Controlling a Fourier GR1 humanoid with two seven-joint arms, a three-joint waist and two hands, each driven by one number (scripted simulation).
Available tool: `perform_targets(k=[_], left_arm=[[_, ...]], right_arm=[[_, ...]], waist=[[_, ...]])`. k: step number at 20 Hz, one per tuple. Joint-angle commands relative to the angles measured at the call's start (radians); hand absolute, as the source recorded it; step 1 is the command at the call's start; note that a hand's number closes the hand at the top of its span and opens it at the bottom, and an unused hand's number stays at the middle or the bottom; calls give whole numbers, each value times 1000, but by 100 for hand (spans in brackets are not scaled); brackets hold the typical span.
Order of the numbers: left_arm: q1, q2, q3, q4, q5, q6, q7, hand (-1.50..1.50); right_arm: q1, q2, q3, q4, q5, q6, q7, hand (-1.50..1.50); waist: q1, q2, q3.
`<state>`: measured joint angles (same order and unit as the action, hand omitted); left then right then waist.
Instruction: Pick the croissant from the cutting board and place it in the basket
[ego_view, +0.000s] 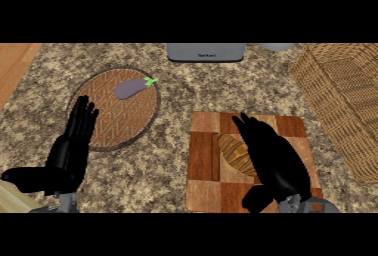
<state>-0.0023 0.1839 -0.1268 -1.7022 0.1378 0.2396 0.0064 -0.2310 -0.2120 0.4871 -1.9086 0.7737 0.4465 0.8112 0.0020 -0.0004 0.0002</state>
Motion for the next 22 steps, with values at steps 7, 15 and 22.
perform_targets(k=[7, 15, 22], left_arm=[[-23, -25, 55, 53, -16, -55, -29, 0], [-20, -77, 36, 60, -76, -39, -18, 0], [21, -59, 83, 2, -51, -107, -7, 0]], right_arm=[[3, 105, 3, 212, 139, -107, -117, -150], [57, 129, -8, 243, 185, -80, -144, -150], [32, 105, -121, 338, 184, -93, -293, -150]], waist=[[1, 1, 0], [-1, 0, 0], [1, 0, 0]])
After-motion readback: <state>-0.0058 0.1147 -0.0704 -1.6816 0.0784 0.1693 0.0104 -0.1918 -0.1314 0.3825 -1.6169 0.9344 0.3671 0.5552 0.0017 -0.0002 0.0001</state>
